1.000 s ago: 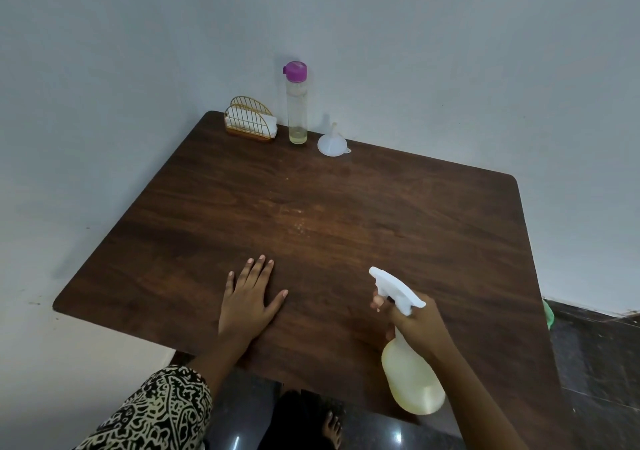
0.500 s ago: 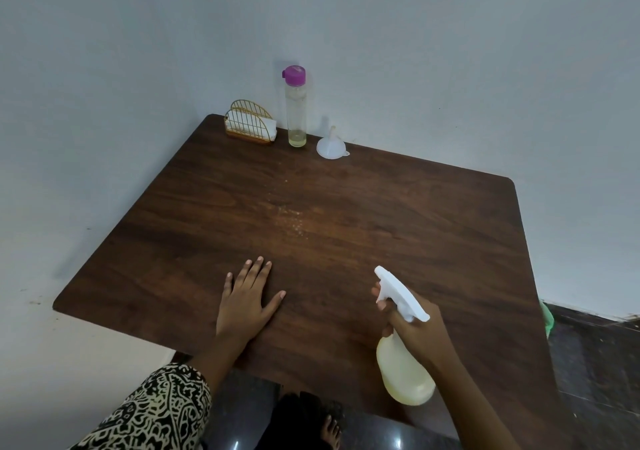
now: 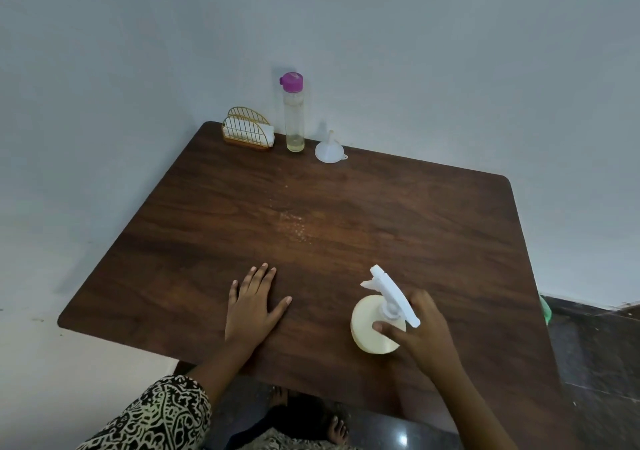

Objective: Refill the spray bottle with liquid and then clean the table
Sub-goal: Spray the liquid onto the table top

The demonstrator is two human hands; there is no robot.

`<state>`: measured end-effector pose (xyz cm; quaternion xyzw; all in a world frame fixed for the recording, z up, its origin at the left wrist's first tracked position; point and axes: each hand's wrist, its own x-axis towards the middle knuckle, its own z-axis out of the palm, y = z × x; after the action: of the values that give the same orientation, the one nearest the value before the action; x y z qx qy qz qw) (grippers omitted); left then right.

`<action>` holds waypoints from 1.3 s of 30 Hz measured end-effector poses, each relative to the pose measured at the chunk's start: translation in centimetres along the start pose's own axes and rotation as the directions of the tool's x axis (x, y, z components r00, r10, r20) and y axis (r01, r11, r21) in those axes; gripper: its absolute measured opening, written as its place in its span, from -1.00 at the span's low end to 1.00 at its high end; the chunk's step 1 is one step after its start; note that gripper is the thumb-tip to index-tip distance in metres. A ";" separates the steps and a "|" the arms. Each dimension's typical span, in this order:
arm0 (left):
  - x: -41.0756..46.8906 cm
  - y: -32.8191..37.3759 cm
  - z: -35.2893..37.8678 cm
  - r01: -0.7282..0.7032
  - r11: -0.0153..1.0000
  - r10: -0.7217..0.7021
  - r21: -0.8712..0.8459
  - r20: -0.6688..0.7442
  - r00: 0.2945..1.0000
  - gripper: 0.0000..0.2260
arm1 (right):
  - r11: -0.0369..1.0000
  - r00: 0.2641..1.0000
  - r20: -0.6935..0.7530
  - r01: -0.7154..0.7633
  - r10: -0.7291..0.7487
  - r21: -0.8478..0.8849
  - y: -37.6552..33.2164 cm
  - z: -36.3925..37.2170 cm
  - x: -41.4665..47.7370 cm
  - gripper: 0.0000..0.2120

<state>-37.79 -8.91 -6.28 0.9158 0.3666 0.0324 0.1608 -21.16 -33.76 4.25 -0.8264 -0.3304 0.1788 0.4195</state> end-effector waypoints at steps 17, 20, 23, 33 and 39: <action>11.7 -2.8 -2.2 0.131 0.990 -0.131 0.046 -0.006 0.991 -0.37 | 0.987 0.974 -0.211 -0.113 0.086 -0.116 -4.1 -1.5 23.6 -0.66; 12.5 -3.3 -1.9 0.143 0.988 -0.141 0.055 -0.035 0.989 -0.35 | 0.987 0.977 -0.183 -0.131 0.112 -0.094 -2.6 -1.6 30.3 -0.60; 12.5 -3.5 -1.3 0.137 0.987 -0.131 0.082 -0.073 0.989 -0.32 | 0.985 0.976 -0.174 -0.150 0.133 -0.086 -0.7 -1.7 35.0 -0.58; 12.7 -3.3 -1.1 0.157 0.982 -0.148 0.104 -0.084 0.985 -0.32 | 0.984 0.996 -0.086 -0.029 0.014 -0.178 0.9 -2.9 41.6 -0.61; 12.7 -3.5 -1.0 0.163 0.983 -0.156 0.085 -0.088 0.984 -0.33 | 0.986 0.995 -0.100 -0.029 0.013 -0.166 1.1 -2.7 41.1 -0.62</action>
<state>-30.99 2.38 -7.15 0.8879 0.4460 0.0395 0.1058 10.33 -7.21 4.20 -0.8698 -0.3145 0.1140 0.3626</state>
